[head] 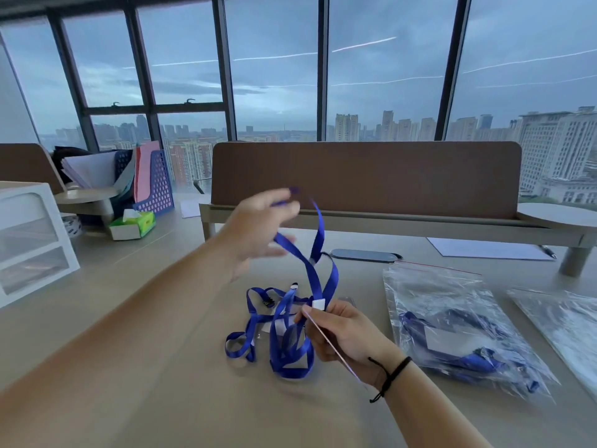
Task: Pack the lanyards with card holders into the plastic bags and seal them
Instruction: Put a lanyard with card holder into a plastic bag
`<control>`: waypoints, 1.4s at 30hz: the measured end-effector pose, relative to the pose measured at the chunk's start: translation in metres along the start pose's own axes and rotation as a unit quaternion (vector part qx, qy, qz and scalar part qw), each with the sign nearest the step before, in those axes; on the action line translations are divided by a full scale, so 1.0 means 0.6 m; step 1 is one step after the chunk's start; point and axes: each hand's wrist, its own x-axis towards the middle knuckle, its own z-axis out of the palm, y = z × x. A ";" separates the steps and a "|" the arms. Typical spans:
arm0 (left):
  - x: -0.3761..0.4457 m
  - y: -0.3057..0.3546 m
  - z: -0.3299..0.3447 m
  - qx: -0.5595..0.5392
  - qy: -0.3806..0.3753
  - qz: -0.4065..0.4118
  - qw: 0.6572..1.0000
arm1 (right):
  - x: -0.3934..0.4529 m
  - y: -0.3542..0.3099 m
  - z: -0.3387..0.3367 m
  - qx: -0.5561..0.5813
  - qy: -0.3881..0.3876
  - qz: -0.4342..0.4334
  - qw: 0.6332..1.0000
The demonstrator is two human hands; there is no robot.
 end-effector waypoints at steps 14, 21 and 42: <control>-0.046 -0.122 -0.002 0.383 -0.168 0.237 0.877 | -0.001 -0.003 -0.003 0.034 -0.041 -0.005 0.999; -0.038 -0.091 -0.001 0.402 -0.258 0.280 0.833 | -0.005 -0.004 -0.009 -0.008 -0.070 0.013 0.997; -0.038 -0.091 -0.013 0.338 -0.239 0.104 0.904 | -0.013 -0.015 -0.008 0.059 0.011 0.034 0.998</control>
